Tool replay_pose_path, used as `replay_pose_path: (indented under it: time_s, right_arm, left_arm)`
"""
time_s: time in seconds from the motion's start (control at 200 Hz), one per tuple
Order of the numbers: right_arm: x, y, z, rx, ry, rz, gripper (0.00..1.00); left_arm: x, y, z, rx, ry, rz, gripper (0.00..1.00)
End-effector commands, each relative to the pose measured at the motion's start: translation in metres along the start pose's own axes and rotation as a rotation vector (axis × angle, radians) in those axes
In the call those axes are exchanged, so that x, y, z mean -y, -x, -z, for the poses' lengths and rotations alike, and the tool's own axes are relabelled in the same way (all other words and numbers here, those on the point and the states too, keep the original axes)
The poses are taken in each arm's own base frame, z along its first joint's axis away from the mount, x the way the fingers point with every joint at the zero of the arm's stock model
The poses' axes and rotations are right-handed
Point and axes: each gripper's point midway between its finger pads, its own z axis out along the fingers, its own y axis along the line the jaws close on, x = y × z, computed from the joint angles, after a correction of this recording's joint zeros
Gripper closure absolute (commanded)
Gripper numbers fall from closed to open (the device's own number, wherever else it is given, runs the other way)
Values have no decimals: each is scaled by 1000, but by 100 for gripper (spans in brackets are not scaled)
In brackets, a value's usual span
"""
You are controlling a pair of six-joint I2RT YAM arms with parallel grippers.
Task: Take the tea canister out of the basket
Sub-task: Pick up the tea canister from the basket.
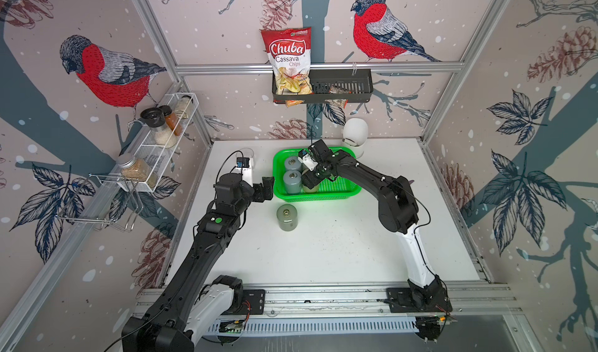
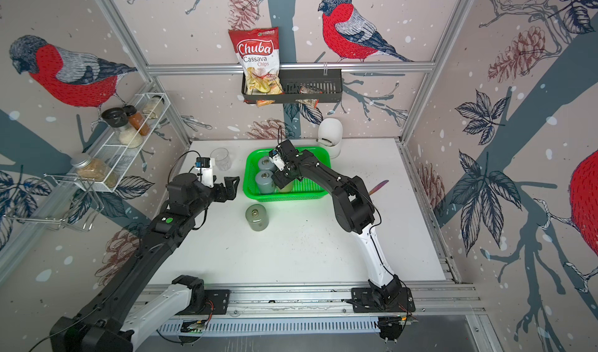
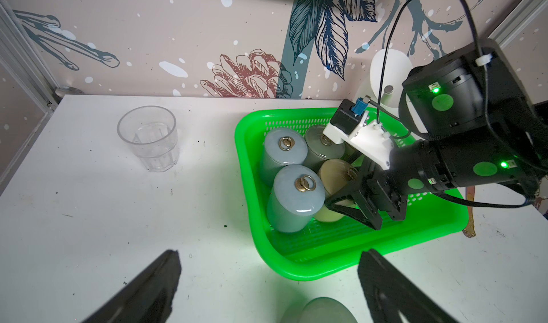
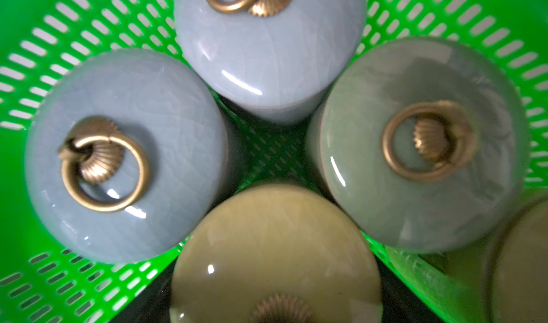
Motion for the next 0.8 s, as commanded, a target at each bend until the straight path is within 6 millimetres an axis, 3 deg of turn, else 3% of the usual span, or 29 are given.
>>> replay_pose_path:
  time_s: [0.0, 0.42, 0.63, 0.795]
  right_arm:
    - [3, 10, 19, 30, -21, -11, 100]
    - [2, 42, 98, 152, -96, 16, 100]
    - [-19, 57, 150, 233, -135, 69, 100]
    - [-42, 50, 176, 247, -118, 88, 100]
  left_arm:
    - [1, 13, 3, 49, 3, -14, 2]
    - [2, 14, 4, 57, -1, -7, 2]
    - [2, 16, 7, 64, 1, -6, 2]
    - [3, 16, 8, 67, -3, 0, 2]
